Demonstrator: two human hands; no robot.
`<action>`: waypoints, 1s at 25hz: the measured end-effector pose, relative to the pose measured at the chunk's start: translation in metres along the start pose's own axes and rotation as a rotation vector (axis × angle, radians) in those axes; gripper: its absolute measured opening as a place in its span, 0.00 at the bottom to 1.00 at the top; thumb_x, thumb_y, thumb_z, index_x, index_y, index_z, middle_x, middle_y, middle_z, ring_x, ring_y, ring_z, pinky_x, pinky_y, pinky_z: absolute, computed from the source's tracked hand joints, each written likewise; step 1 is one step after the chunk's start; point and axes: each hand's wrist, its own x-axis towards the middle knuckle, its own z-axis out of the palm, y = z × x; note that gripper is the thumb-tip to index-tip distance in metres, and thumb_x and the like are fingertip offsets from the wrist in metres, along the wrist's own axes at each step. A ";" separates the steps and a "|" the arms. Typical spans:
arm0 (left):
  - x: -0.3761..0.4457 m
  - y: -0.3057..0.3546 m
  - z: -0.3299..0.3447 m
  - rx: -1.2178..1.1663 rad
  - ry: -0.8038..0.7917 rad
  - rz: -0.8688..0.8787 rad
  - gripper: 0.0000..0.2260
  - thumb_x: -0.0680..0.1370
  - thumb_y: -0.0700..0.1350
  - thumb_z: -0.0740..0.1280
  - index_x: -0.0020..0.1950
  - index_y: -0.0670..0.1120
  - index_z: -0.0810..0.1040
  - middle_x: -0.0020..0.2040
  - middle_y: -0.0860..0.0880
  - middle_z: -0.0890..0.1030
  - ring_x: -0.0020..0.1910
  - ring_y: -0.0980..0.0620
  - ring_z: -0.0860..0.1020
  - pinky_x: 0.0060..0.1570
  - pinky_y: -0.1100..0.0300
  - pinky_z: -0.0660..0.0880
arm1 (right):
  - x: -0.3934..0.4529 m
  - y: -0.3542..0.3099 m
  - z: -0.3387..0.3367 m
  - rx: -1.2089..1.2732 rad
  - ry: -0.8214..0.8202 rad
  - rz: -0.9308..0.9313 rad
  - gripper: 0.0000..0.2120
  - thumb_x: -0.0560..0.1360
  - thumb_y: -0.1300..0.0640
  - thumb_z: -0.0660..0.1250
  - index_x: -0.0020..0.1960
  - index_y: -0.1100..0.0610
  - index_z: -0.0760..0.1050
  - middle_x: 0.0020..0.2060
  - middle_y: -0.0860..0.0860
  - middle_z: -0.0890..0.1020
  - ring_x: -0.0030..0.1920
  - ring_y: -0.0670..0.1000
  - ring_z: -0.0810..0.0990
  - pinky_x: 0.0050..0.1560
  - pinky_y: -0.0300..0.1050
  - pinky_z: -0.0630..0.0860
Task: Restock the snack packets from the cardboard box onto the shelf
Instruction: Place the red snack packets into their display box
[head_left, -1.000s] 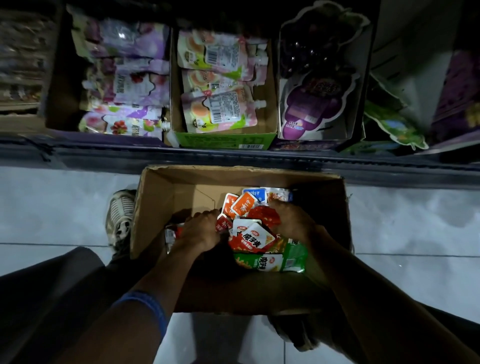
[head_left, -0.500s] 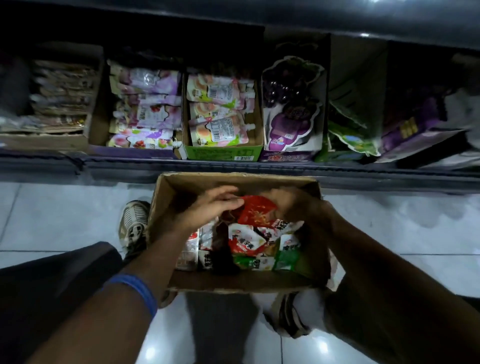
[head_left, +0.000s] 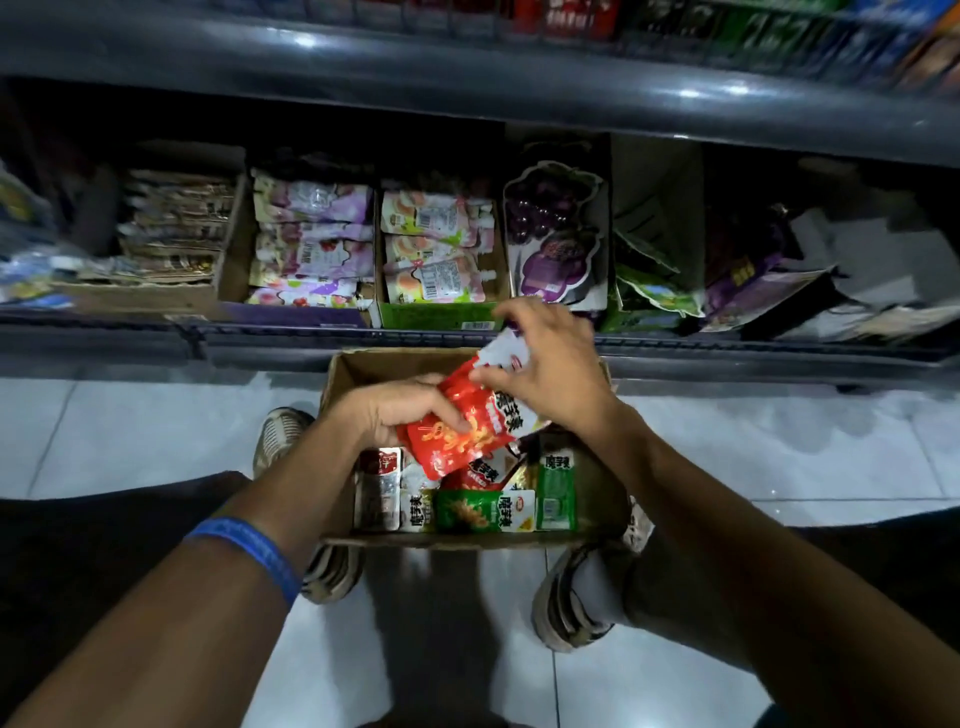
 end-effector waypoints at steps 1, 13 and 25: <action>0.003 -0.006 0.002 -0.127 0.038 0.035 0.28 0.68 0.37 0.74 0.67 0.44 0.71 0.57 0.41 0.83 0.55 0.43 0.82 0.58 0.46 0.78 | -0.003 0.007 0.005 0.166 0.094 0.168 0.32 0.69 0.36 0.70 0.68 0.46 0.64 0.66 0.48 0.72 0.63 0.48 0.70 0.62 0.49 0.66; 0.028 -0.048 0.013 -0.374 0.238 -0.020 0.16 0.71 0.35 0.62 0.58 0.38 0.77 0.47 0.41 0.85 0.45 0.43 0.84 0.49 0.52 0.79 | -0.010 0.050 0.105 0.847 -0.381 0.668 0.20 0.81 0.48 0.58 0.67 0.59 0.72 0.62 0.56 0.78 0.62 0.57 0.76 0.59 0.48 0.71; 0.049 -0.103 -0.020 -0.353 0.478 -0.303 0.08 0.74 0.34 0.61 0.50 0.39 0.78 0.53 0.37 0.82 0.38 0.47 0.83 0.39 0.55 0.81 | -0.035 0.087 0.199 -0.363 -0.660 0.155 0.12 0.75 0.56 0.67 0.58 0.54 0.78 0.56 0.53 0.80 0.59 0.56 0.76 0.59 0.47 0.73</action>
